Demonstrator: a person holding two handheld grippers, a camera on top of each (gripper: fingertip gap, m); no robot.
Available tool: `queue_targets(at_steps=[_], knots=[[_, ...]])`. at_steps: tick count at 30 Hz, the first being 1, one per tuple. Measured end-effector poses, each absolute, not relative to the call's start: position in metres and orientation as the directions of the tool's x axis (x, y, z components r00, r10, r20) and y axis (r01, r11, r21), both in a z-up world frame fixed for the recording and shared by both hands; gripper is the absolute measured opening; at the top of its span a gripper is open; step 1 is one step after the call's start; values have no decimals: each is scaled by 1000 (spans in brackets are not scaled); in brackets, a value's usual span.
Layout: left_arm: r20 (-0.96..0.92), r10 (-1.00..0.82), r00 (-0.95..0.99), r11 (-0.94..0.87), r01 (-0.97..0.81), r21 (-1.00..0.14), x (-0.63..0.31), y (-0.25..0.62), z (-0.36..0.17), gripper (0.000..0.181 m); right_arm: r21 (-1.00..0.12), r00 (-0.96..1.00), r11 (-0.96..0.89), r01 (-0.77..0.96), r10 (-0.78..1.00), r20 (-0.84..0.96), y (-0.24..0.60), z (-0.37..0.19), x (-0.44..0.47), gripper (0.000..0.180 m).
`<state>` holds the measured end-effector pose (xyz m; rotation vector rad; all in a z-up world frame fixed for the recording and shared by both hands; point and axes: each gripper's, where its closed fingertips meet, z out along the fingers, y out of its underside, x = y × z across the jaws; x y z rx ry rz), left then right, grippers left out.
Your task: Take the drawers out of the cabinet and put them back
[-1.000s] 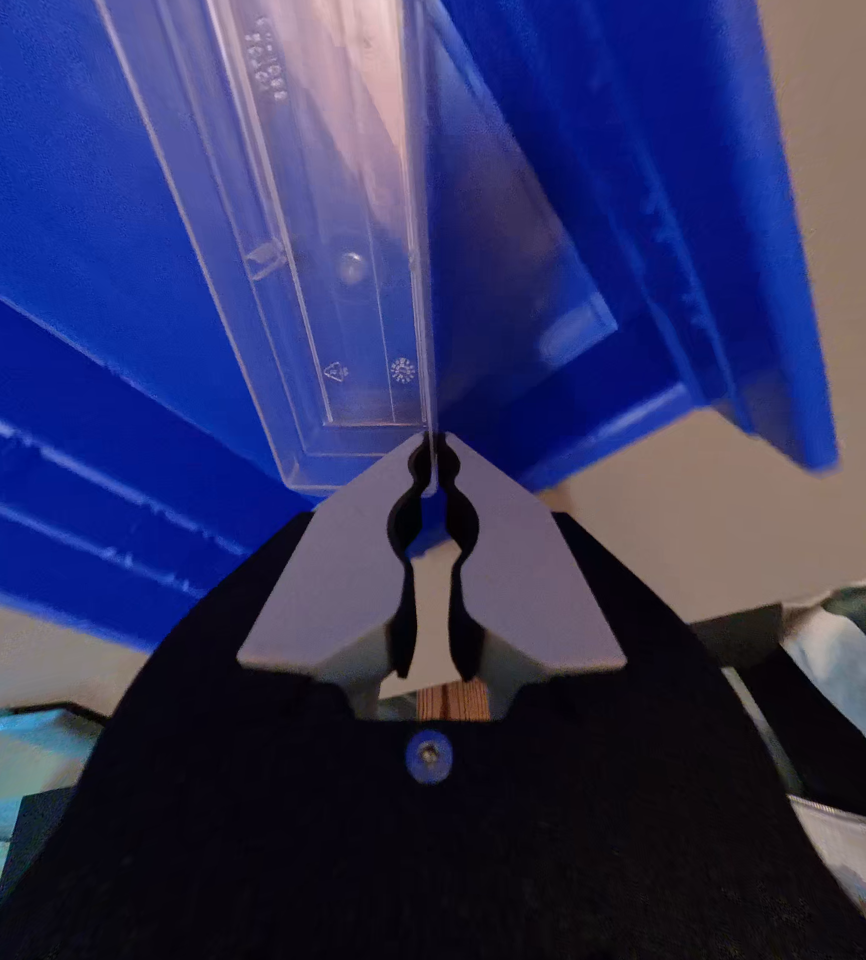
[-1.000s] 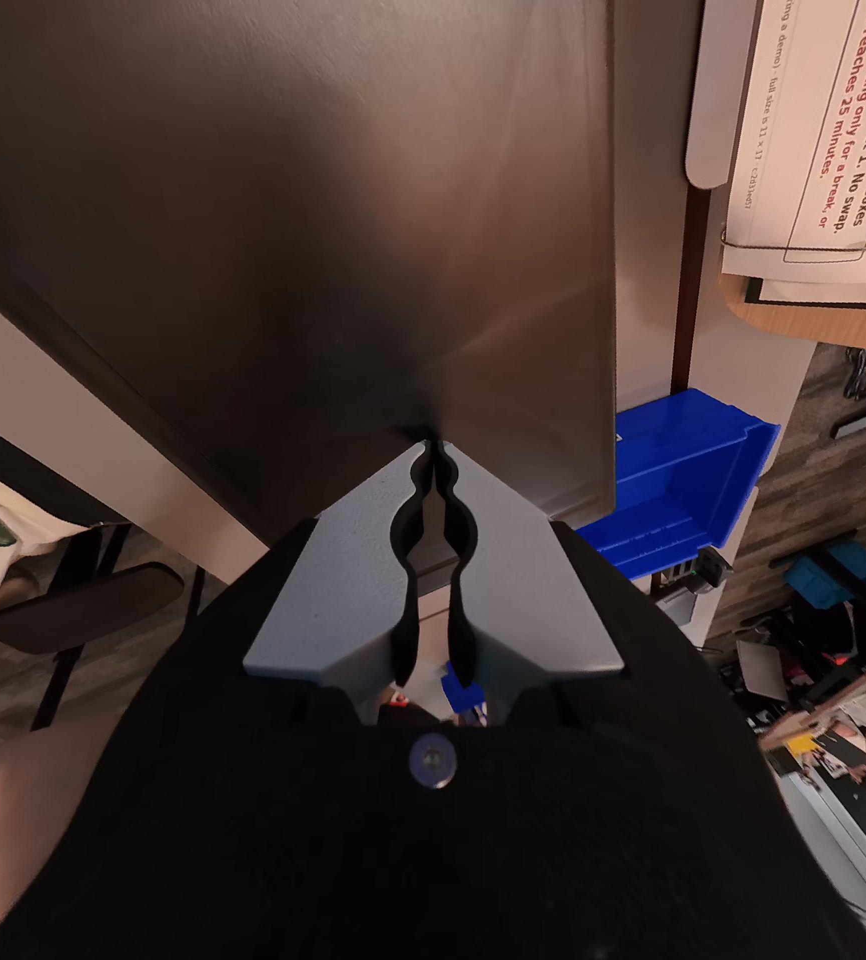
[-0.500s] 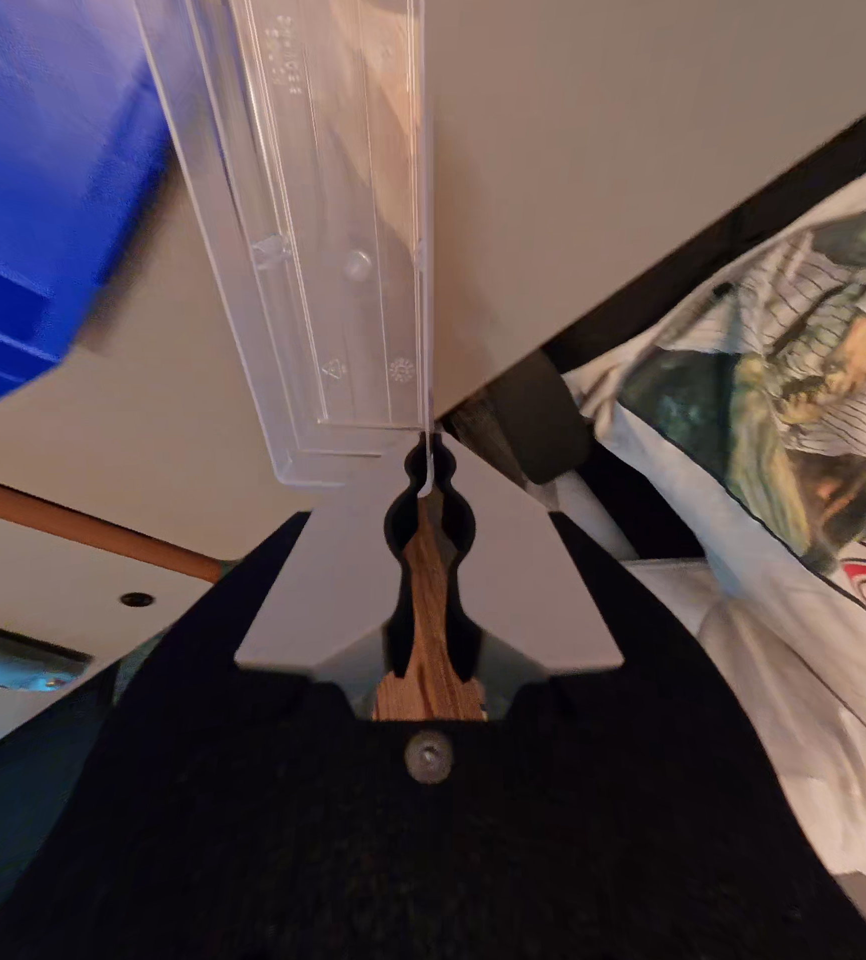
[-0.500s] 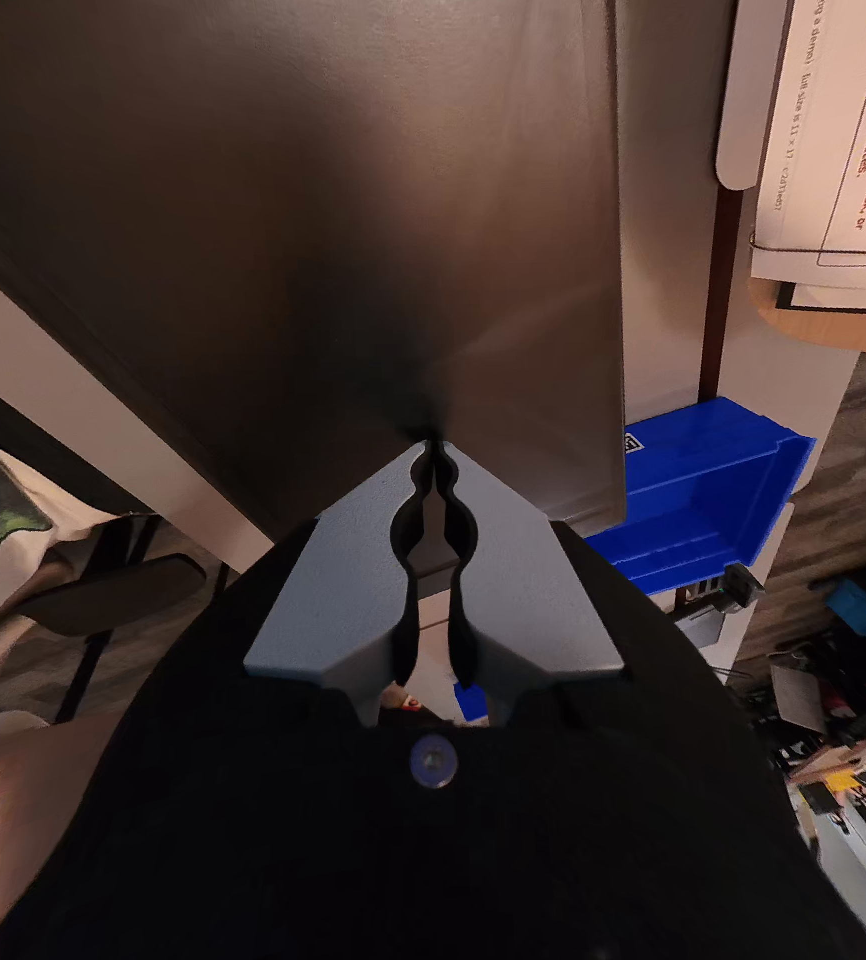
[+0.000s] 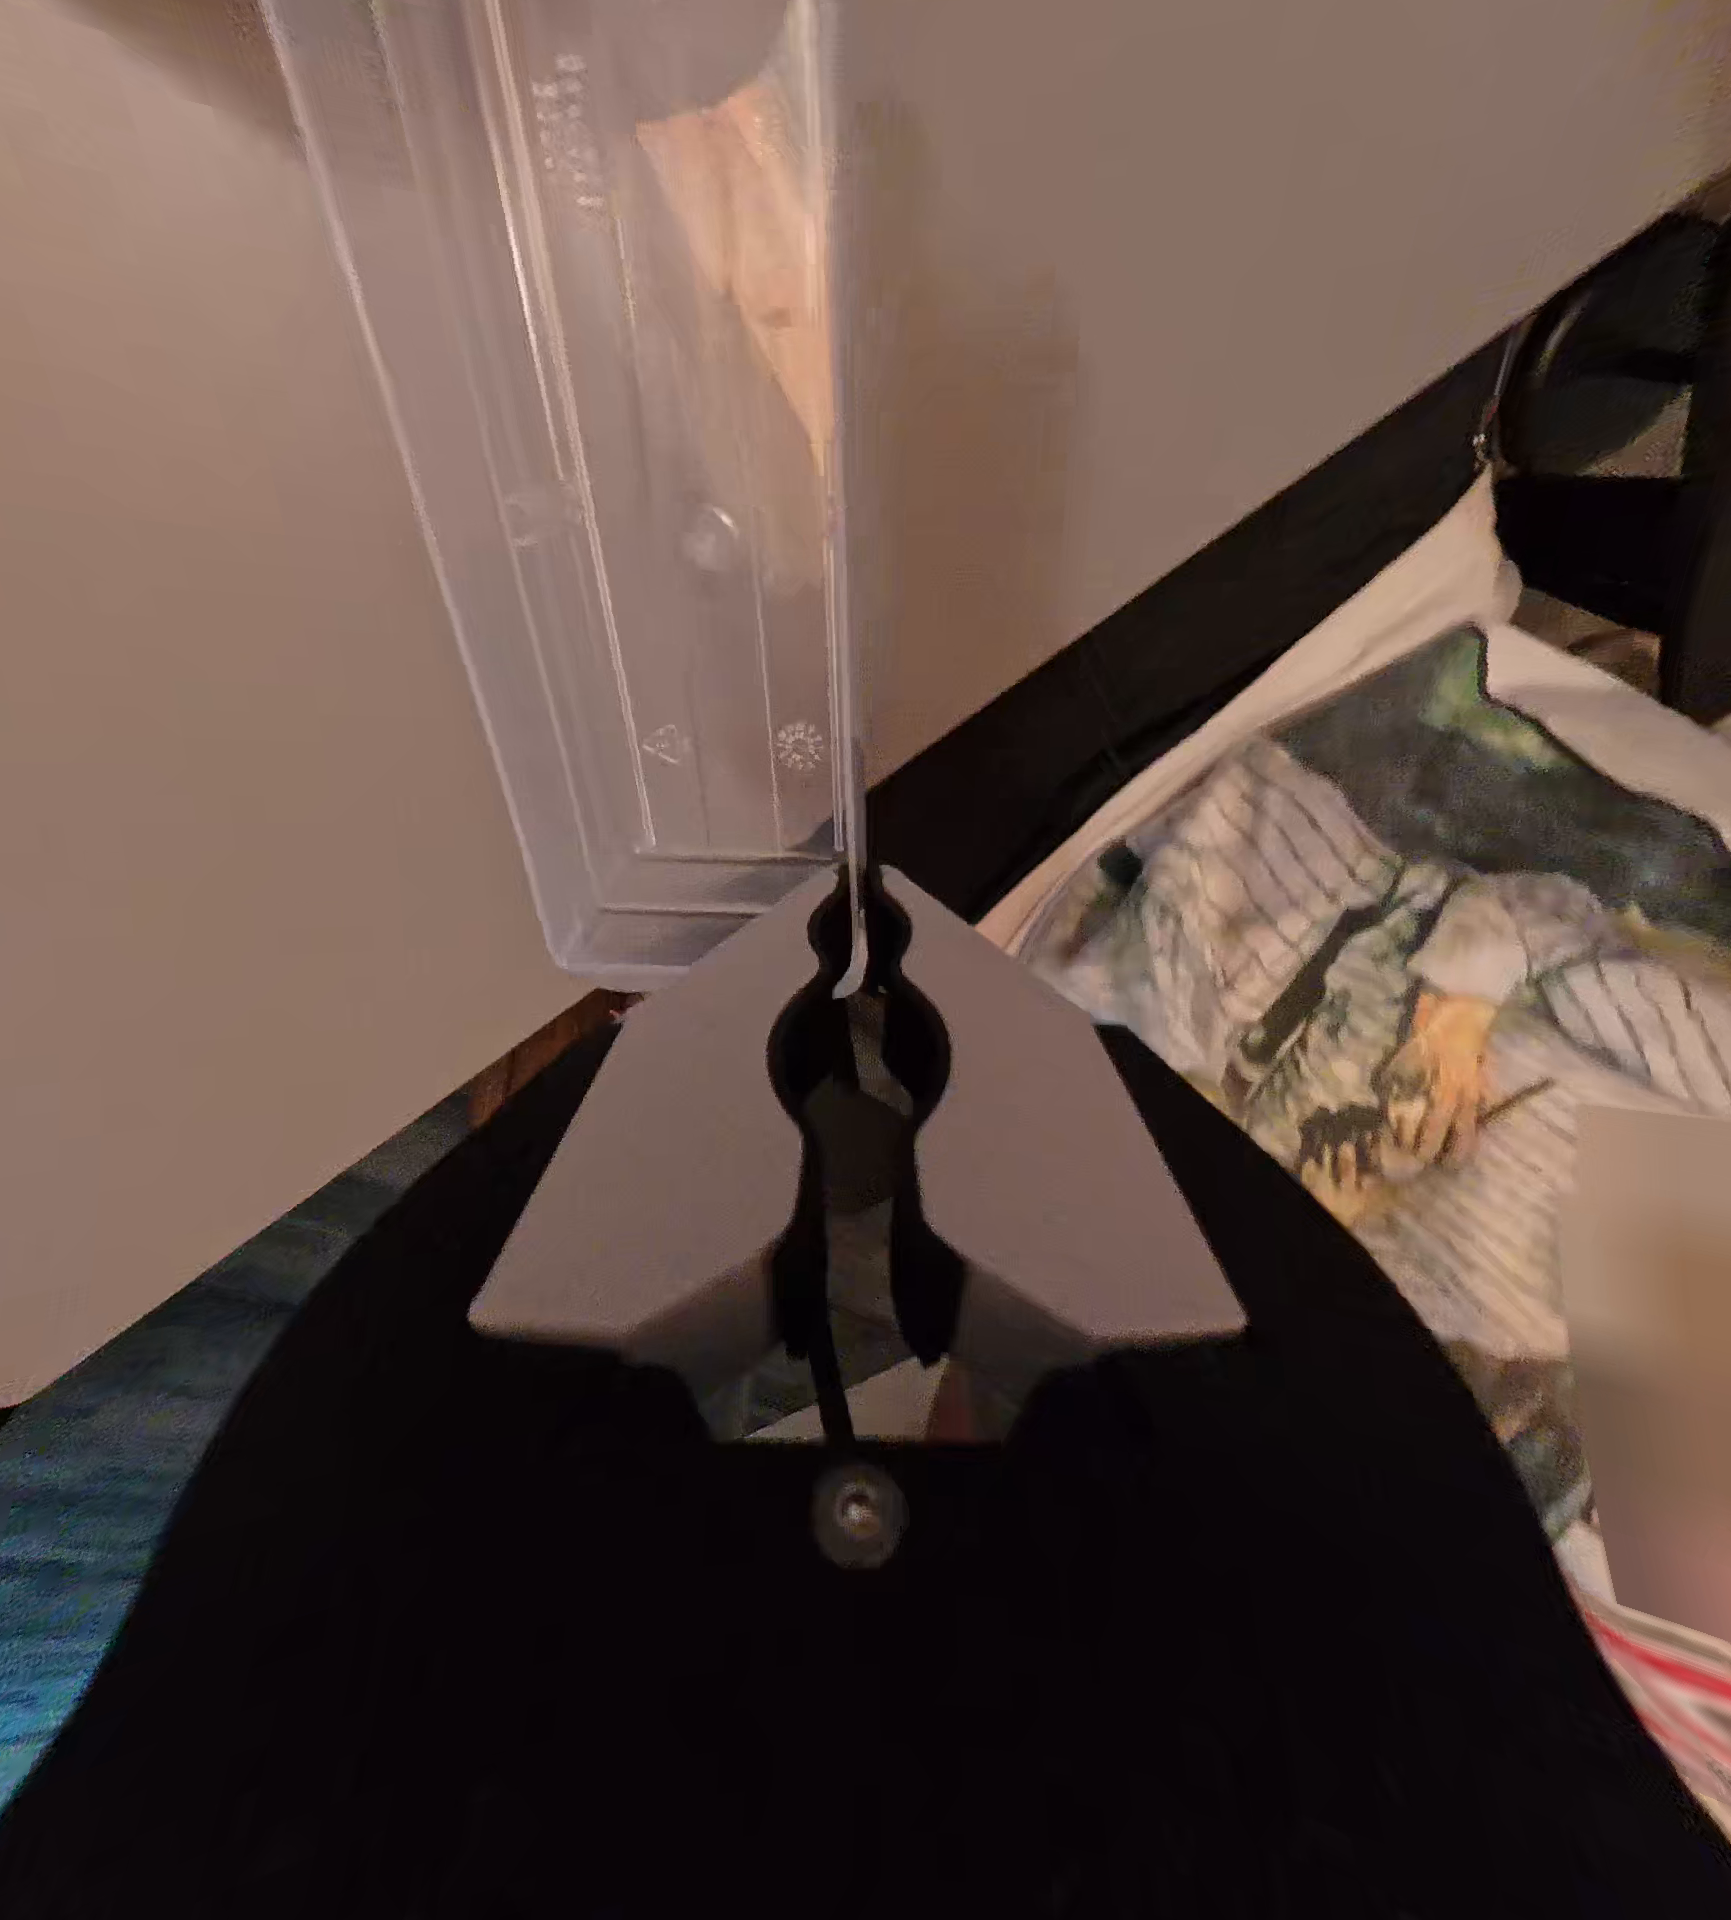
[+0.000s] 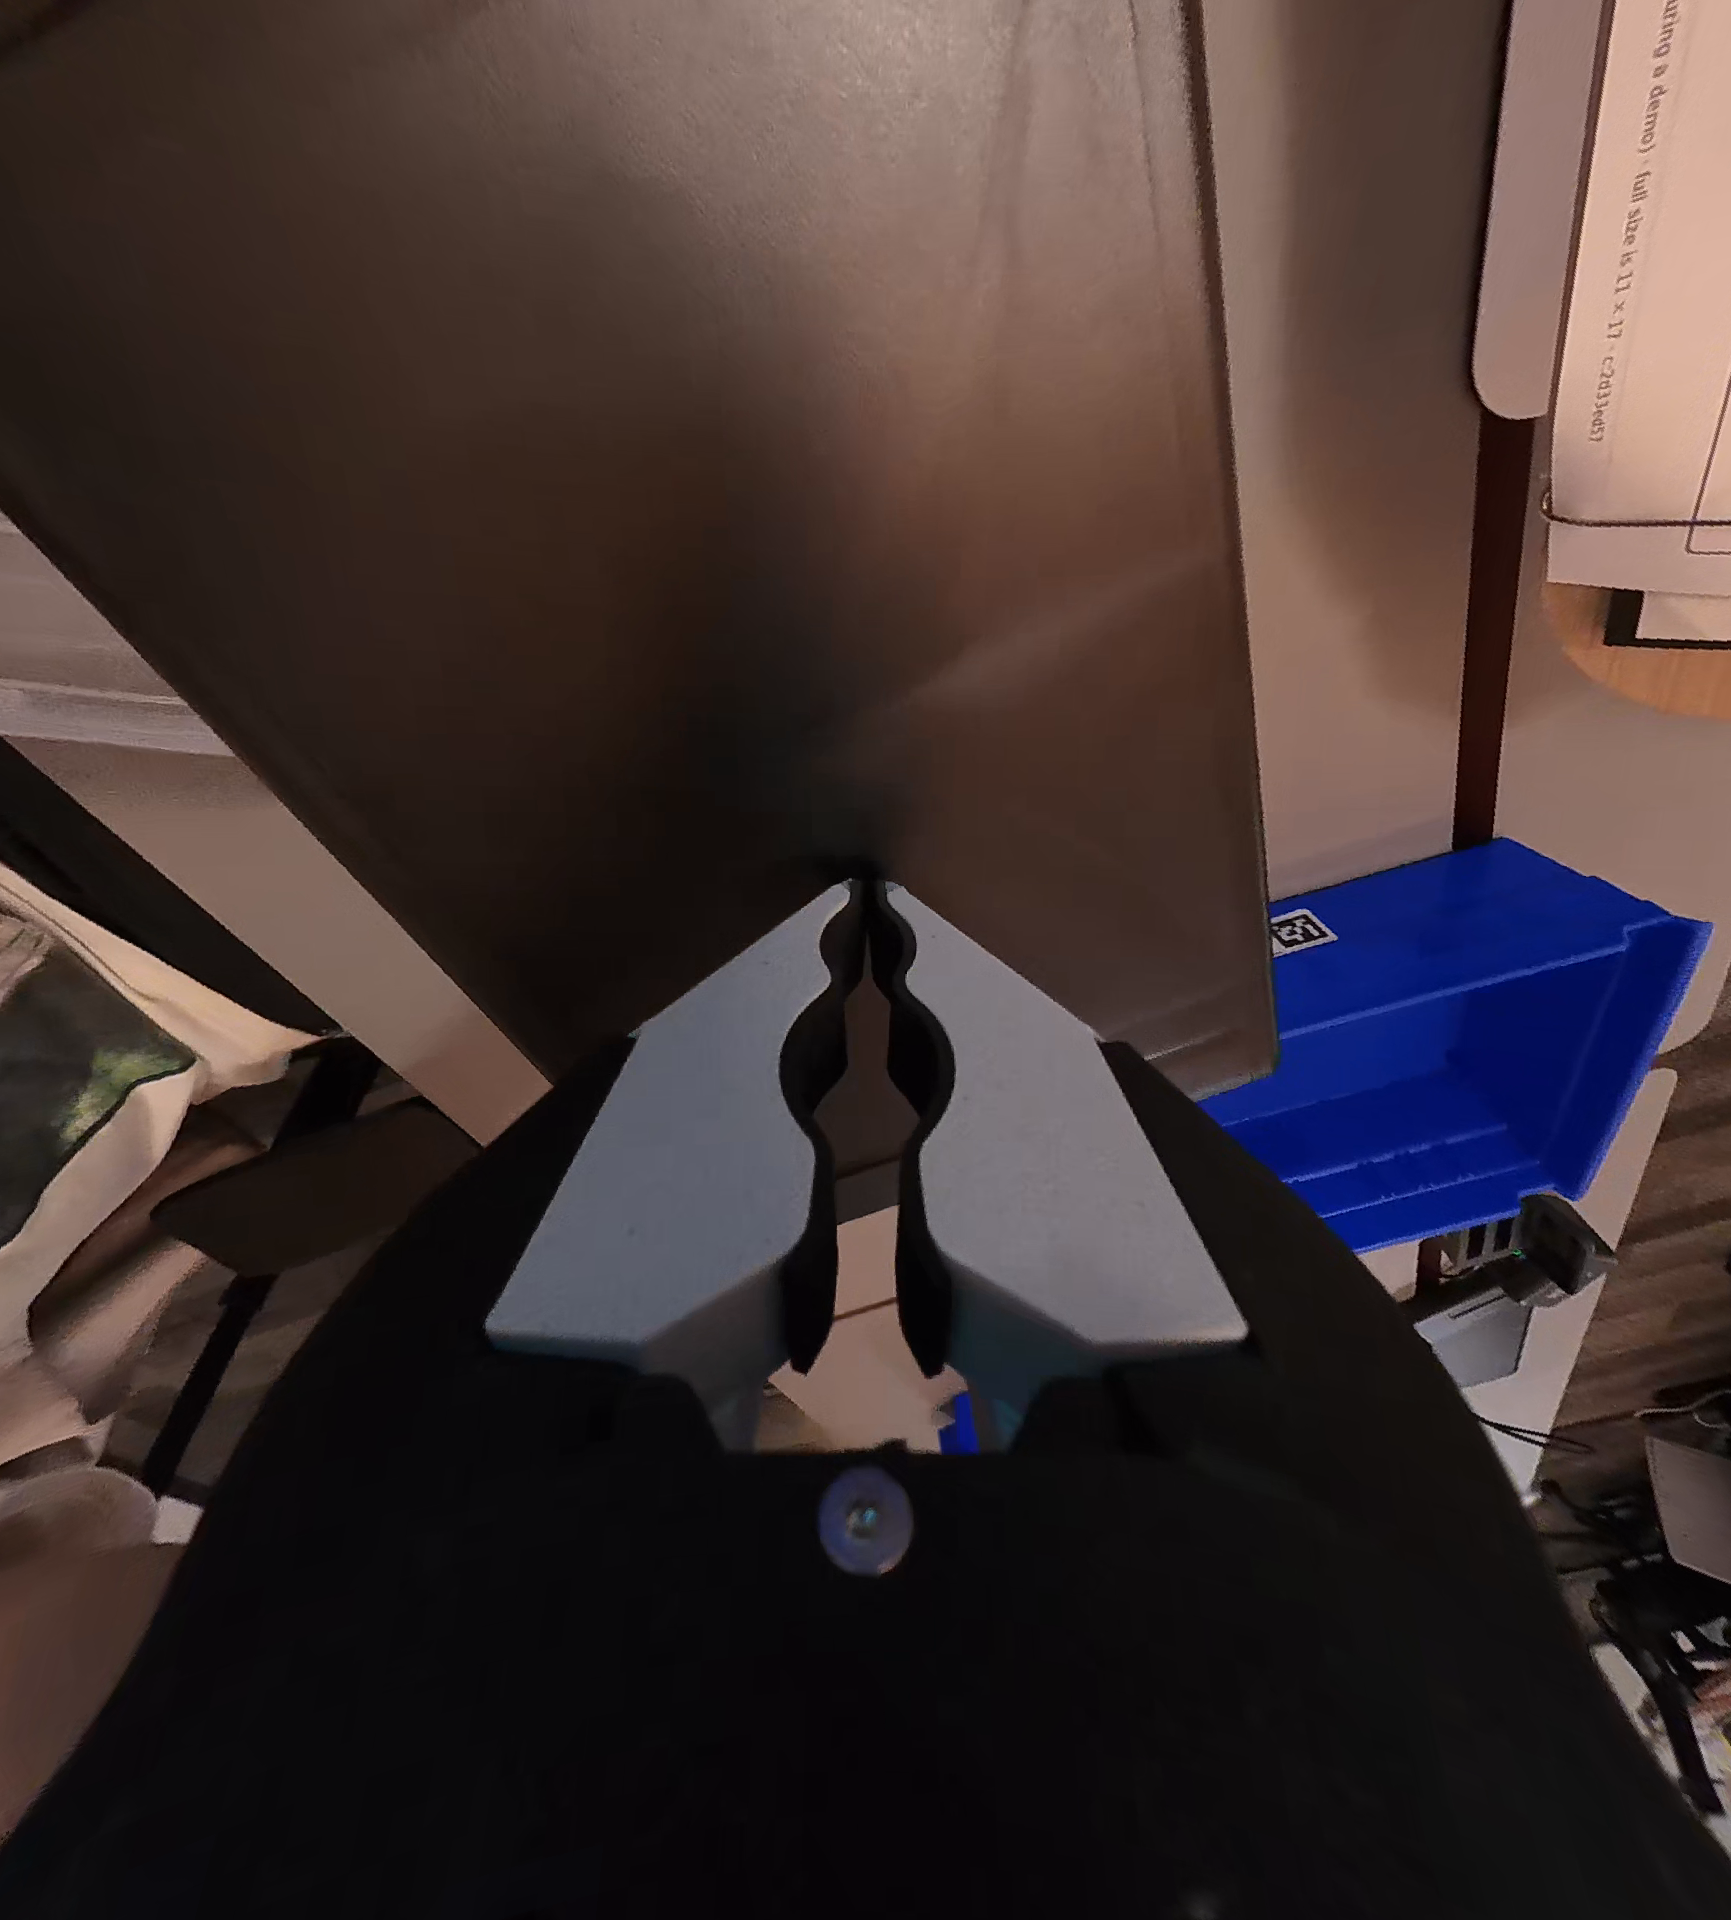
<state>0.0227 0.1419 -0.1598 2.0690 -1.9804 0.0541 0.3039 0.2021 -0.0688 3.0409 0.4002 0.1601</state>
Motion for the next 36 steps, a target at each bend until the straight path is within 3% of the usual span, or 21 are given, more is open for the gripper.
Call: queue_targets(at_steps=[8,16,29,36], knots=[[167,-983,81,-54,-986,158,75,93,-187,0,75,956,-961,267,274,101,202,-69,304,0],[147,-971,189,-180,-981,73,119,95,-184,0,20,961,-962,272,272,46,203,-69,304,0],[210,-931,300,-281,-953,113,134,86,-177,0,20,955,-958,287,288,64,203,-69,304,0],[147,-953,266,-254,-963,95,139,88,-168,0,18,956,-958,287,288,60,203,-69,304,0]])
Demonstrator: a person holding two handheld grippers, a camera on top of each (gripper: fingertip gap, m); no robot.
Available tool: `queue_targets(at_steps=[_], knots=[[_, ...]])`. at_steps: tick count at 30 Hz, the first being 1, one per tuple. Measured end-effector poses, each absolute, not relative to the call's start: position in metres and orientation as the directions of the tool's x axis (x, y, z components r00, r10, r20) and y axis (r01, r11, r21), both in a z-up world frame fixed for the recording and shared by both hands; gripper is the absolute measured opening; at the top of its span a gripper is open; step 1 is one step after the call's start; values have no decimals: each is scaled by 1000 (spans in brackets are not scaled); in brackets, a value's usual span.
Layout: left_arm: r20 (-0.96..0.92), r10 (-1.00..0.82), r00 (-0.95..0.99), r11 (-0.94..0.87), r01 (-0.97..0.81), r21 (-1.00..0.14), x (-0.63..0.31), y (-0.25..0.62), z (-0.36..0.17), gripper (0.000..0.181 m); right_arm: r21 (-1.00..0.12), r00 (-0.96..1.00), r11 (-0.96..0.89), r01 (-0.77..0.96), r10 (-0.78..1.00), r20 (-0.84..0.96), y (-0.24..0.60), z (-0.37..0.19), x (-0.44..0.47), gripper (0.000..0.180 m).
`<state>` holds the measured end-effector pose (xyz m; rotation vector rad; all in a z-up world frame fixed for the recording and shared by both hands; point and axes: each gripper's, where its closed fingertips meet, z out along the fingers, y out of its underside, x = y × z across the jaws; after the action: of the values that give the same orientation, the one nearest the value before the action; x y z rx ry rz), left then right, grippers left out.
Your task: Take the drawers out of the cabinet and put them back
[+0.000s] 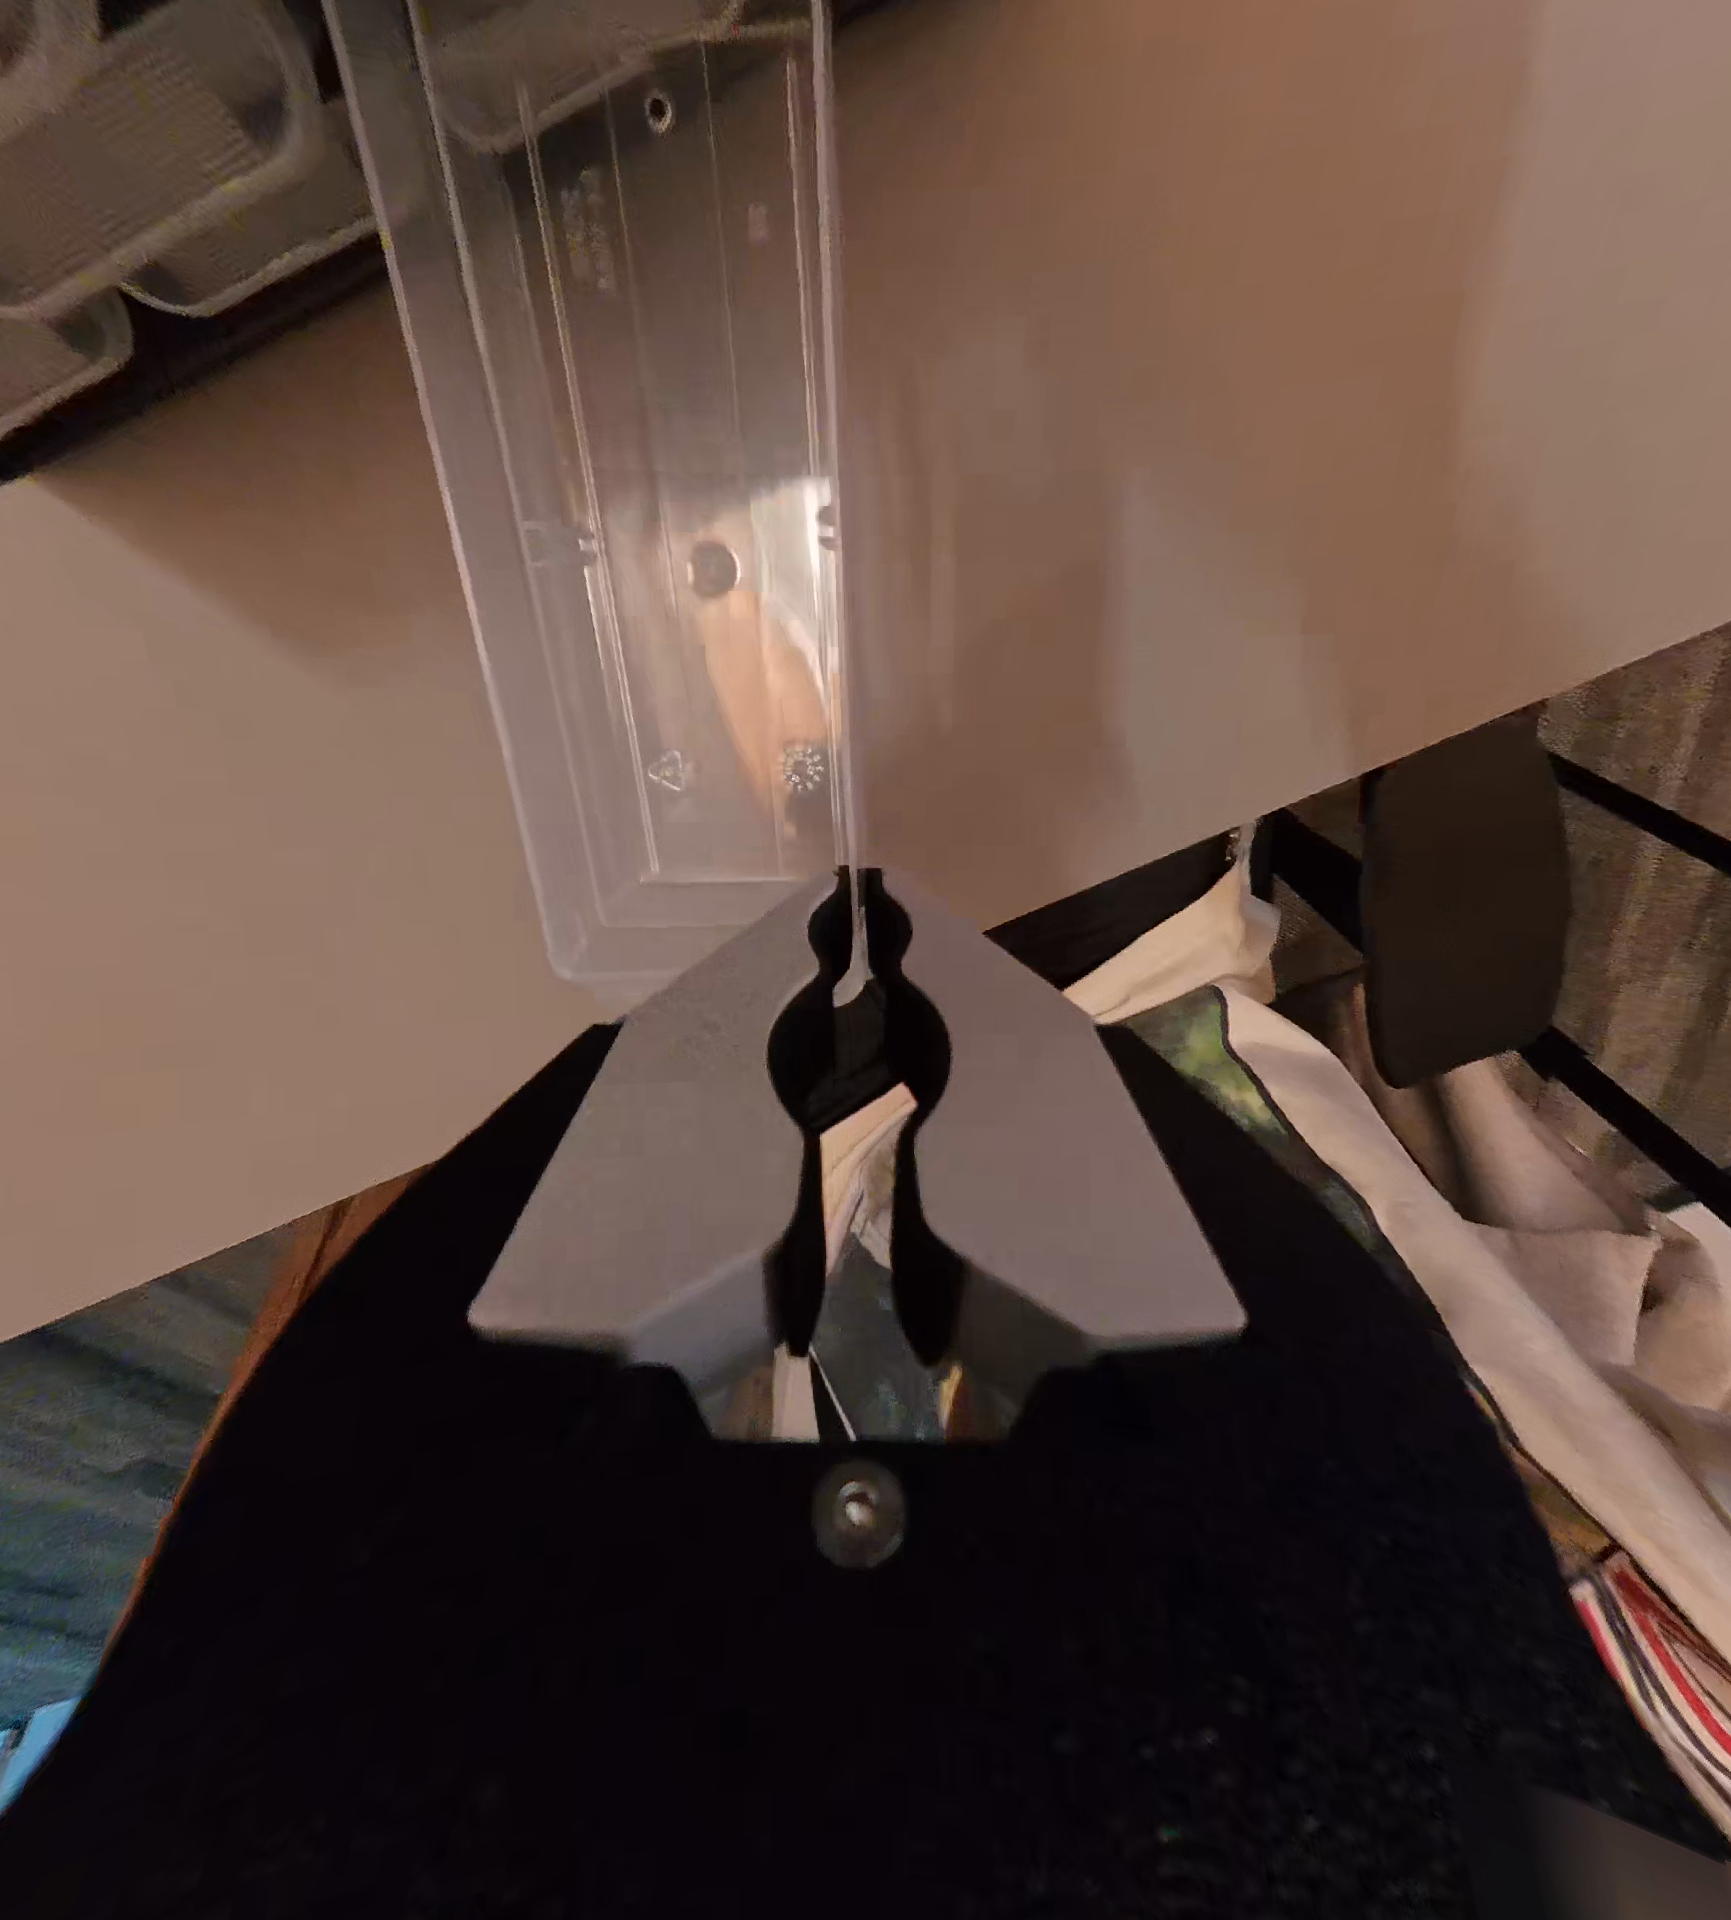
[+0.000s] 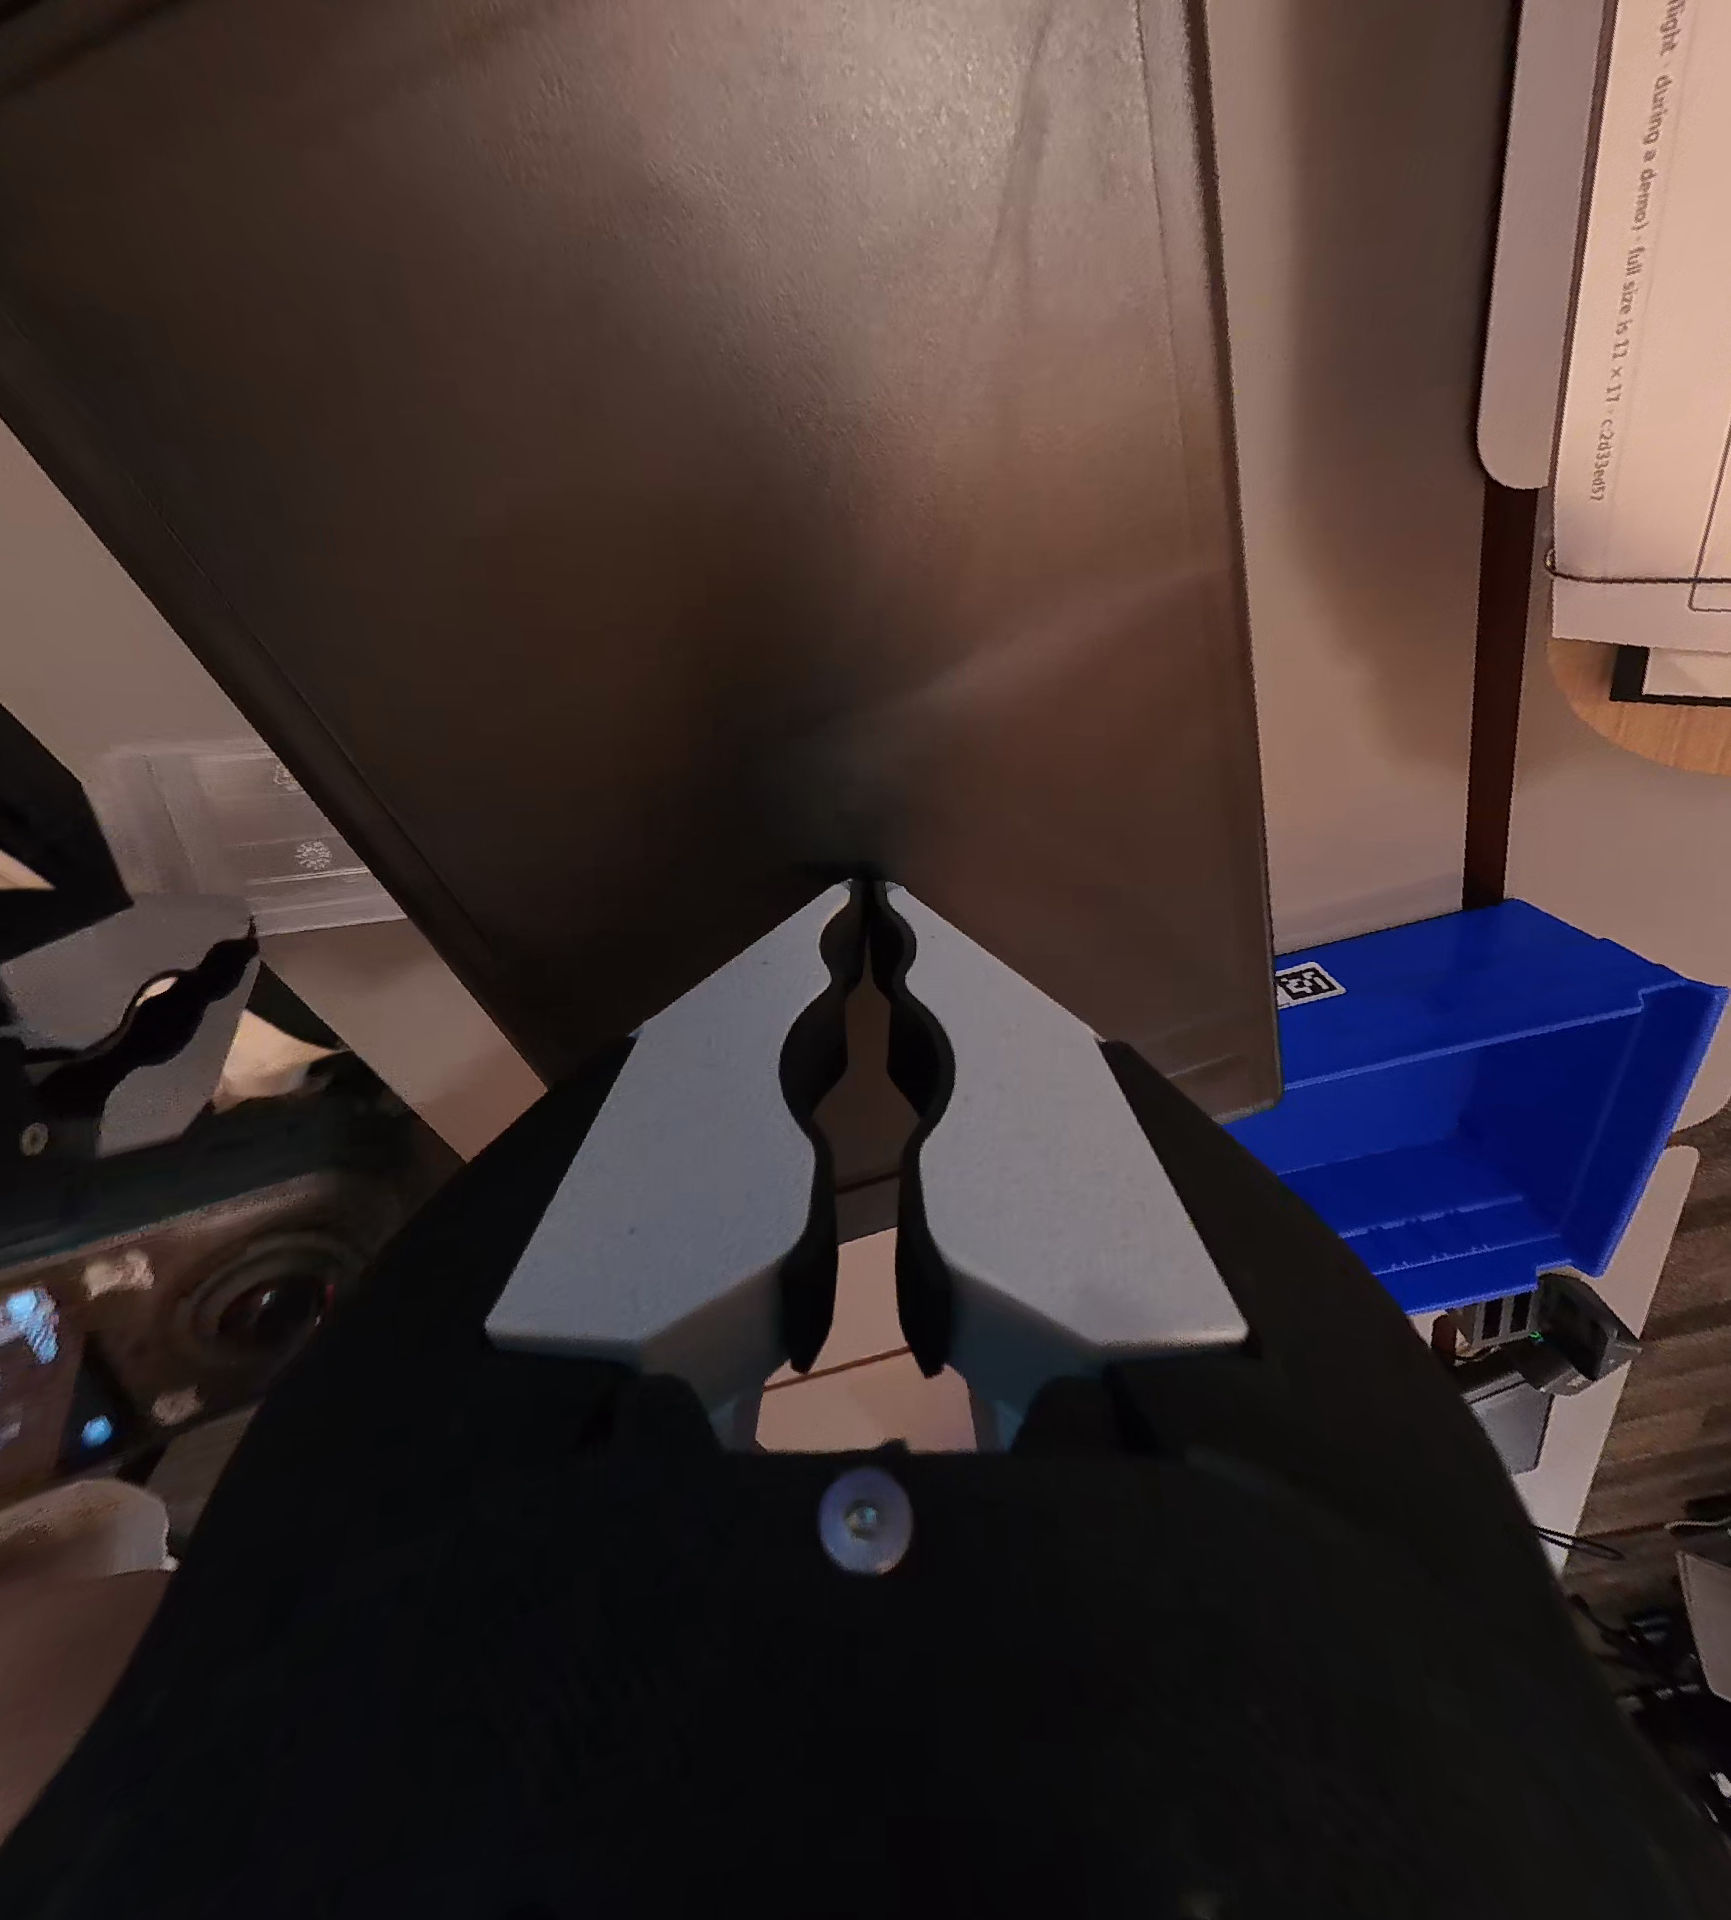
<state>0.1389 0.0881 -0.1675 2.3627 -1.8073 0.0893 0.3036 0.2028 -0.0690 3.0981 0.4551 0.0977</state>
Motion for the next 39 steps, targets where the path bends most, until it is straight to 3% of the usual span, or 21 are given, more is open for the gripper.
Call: queue_targets(at_steps=[8,24,39], knots=[[35,-984,176,-177,-984,-29,143,102,-163,0,6,957,-958,285,285,44,203,-69,304,0],[225,-929,293,-342,-913,-222,155,78,-162,0,17,958,-959,283,284,49,202,-69,304,0],[158,-937,311,-337,-924,-180,146,93,-161,0,9,959,-960,281,281,49,202,-69,304,0]])
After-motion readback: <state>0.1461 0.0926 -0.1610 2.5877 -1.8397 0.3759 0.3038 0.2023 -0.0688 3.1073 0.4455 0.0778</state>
